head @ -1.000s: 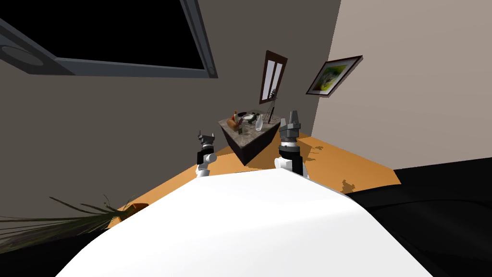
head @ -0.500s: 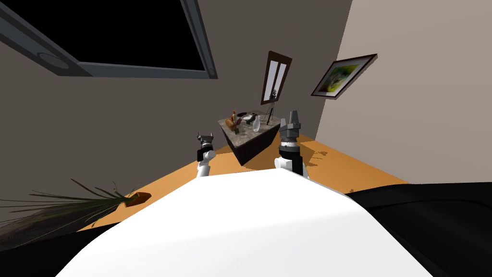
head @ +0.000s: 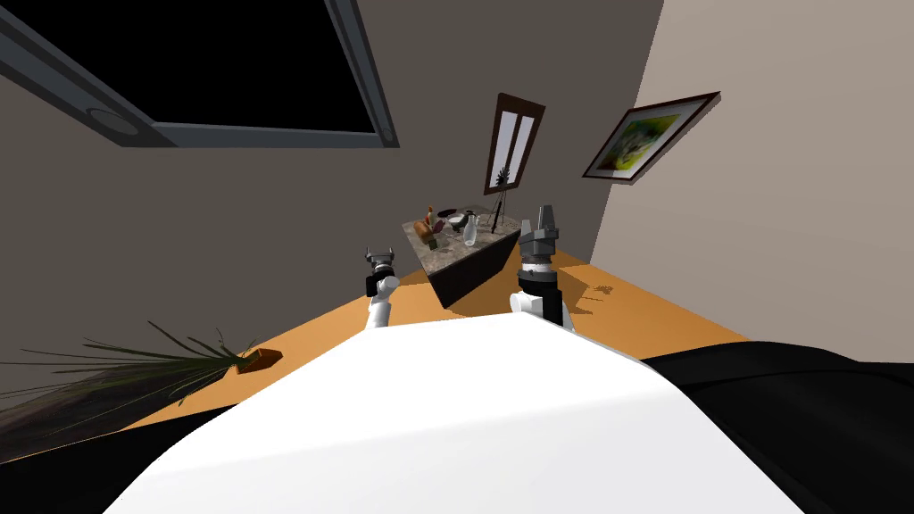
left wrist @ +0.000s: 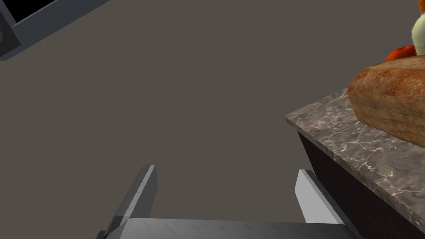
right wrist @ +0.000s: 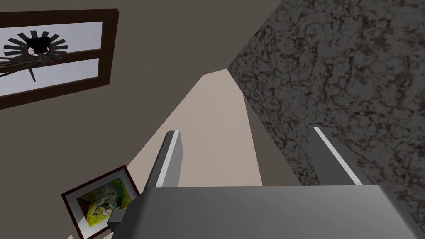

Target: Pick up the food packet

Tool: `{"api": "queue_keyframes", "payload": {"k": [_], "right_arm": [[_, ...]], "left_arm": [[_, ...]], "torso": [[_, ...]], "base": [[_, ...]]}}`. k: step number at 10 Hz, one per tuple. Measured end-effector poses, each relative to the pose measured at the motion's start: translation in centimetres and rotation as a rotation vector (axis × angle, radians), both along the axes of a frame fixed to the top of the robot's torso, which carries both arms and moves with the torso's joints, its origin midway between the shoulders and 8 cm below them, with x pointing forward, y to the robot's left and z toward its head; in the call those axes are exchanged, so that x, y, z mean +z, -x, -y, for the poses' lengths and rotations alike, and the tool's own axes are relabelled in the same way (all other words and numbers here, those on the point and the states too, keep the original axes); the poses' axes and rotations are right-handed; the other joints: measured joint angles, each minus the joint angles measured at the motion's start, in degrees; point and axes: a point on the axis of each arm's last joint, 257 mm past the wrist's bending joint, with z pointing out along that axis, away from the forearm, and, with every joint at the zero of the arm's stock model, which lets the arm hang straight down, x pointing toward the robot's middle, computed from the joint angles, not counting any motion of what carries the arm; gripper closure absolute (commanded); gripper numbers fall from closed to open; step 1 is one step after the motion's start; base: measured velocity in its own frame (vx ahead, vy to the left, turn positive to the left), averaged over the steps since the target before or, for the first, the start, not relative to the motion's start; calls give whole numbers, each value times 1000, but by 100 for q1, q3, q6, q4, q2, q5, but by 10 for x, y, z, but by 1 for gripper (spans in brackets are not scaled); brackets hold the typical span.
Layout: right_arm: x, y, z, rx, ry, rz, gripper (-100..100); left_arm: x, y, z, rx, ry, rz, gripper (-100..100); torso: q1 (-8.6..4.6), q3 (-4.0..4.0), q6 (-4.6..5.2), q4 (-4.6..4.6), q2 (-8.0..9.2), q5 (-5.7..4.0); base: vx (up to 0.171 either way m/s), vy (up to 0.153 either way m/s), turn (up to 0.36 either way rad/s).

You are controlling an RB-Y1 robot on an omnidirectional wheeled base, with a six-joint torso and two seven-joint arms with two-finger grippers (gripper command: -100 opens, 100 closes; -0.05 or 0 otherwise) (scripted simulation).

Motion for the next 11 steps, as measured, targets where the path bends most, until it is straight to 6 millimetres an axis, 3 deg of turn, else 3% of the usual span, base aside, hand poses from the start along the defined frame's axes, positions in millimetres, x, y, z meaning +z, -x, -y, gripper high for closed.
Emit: {"api": "queue_keyframes", "payload": {"k": [8,11], "right_arm": [[0,0,0,0,0,0,0],[0,0,0,0,0,0,0]], "left_arm": [[-40,-12,-51,101,189,-31,-100],[-57,-13,-71,150,277,-37,-100]], "torso": [[-10,-1,1,0,-3,-2],[-42,-10,2,-3,-17,-9]], "base": [[19,-171,36],[56,-232,5]]}}
